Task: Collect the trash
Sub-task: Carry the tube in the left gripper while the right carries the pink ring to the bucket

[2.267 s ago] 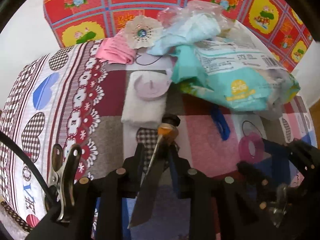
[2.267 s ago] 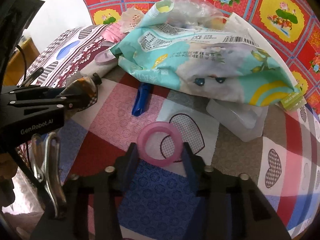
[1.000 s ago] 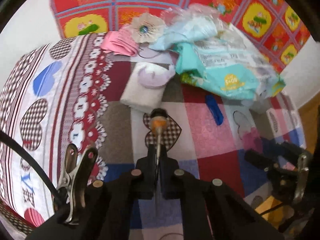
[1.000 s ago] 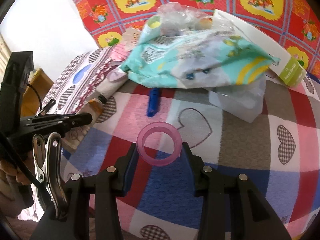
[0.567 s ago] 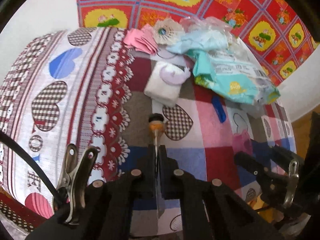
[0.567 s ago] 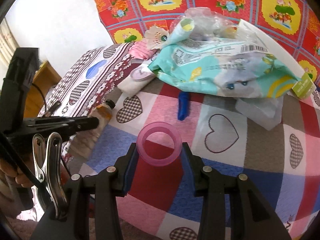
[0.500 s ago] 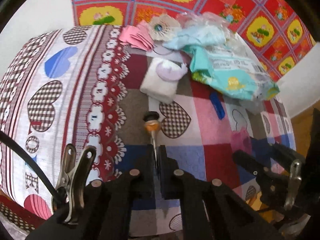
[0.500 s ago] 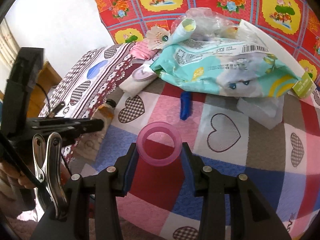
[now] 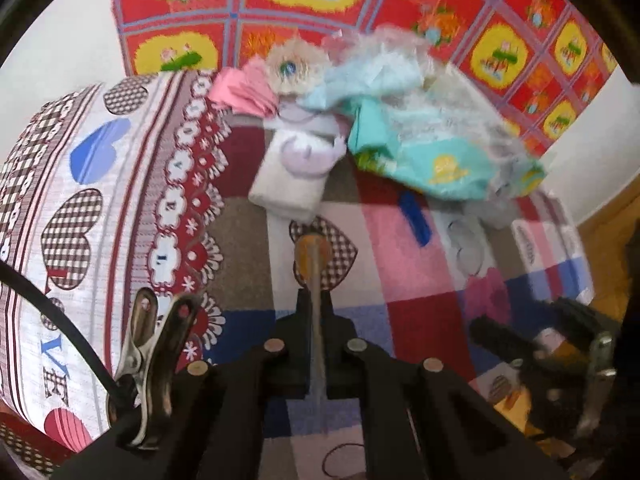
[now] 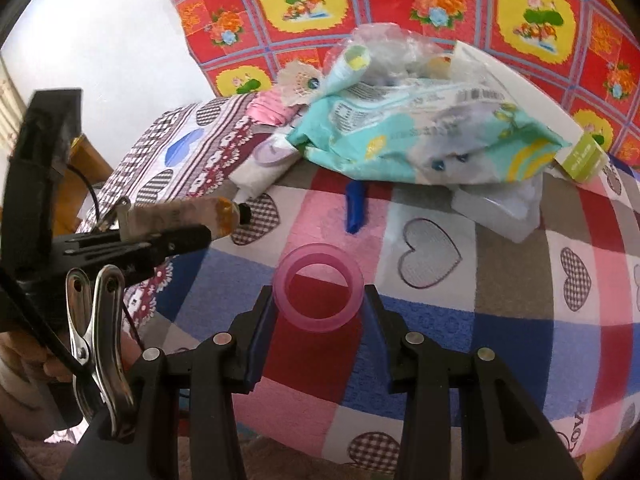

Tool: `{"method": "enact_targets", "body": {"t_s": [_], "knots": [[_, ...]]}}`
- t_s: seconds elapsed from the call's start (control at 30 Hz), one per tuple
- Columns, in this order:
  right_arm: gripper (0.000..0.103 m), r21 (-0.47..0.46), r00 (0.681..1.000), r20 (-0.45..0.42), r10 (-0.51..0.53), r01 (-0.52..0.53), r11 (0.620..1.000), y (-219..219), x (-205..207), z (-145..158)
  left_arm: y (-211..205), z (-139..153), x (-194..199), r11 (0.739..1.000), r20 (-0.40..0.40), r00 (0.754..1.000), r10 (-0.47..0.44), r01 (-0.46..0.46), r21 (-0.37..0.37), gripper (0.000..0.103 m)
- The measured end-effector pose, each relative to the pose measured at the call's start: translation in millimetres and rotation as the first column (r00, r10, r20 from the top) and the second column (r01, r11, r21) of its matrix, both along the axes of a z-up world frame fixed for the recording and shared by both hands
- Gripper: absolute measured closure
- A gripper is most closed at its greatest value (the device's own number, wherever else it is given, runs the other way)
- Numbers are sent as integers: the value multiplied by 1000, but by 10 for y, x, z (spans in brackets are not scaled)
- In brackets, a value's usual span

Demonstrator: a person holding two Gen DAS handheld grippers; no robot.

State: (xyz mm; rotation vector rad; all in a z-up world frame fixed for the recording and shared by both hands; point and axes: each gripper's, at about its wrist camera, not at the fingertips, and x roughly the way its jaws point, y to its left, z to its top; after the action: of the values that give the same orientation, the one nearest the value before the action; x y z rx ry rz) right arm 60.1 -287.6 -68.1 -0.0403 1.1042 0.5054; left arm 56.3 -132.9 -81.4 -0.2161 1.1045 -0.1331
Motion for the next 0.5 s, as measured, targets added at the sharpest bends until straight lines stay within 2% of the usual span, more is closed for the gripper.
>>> {"method": "enact_targets", "body": {"t_s": [0.2, 0.5], "knots": [[60, 6, 999, 7, 54, -54, 999, 298, -67, 60, 306, 244, -213, 999, 68, 996, 51, -49, -24, 101], [60, 17, 995, 35, 98, -98, 995, 636, -241, 179, 966, 477, -422, 989, 94, 984, 148, -148, -11, 101]]}}
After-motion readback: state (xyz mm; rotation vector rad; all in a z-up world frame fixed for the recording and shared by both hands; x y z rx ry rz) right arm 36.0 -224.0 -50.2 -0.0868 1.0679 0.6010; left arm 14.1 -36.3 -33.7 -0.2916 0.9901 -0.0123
